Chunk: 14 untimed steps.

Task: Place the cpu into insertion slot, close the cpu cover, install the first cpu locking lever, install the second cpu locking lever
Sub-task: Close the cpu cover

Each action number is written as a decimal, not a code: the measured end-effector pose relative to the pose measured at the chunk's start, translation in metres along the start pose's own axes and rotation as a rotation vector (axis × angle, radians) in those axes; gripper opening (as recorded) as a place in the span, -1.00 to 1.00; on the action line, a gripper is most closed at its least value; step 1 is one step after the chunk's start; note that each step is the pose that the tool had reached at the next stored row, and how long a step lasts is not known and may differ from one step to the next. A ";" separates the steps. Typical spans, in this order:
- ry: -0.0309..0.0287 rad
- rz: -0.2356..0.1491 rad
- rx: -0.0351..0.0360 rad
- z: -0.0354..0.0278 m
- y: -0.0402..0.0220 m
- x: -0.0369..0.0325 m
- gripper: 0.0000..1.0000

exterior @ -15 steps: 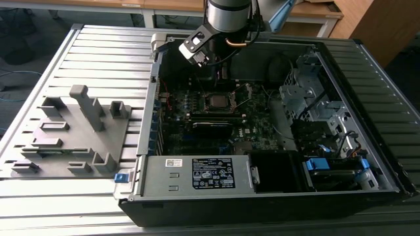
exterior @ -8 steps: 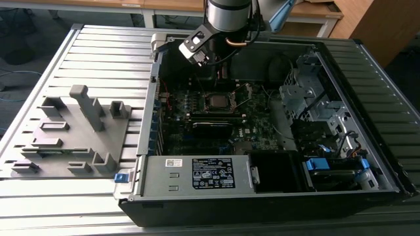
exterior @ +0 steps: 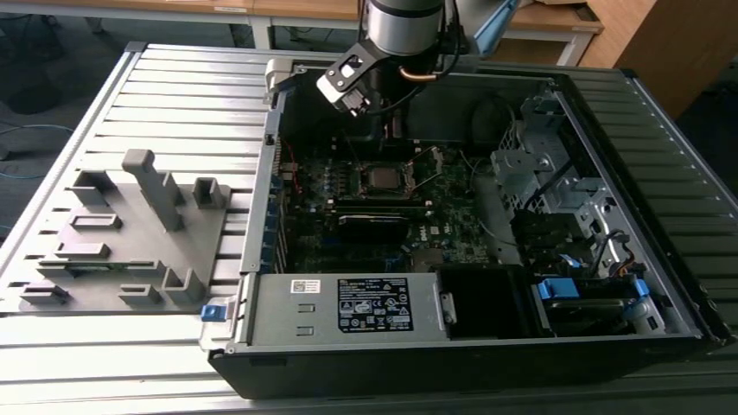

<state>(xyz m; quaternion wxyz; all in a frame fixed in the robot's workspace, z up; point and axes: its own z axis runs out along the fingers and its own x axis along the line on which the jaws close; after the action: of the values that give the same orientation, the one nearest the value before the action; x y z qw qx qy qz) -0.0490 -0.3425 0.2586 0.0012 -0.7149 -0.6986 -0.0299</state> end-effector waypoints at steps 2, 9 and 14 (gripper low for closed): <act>0.0001 0.000 -0.0001 0.0002 0.0032 0.0001 -0.79; 0.0001 0.000 0.0000 0.0007 0.0163 0.0003 -0.79; 0.0001 0.000 -0.0001 -0.0013 0.0177 0.0005 -0.79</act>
<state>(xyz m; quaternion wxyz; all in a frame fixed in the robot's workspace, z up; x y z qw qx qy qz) -0.0314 -0.3425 0.2606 0.0012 -0.7149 -0.6986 -0.0299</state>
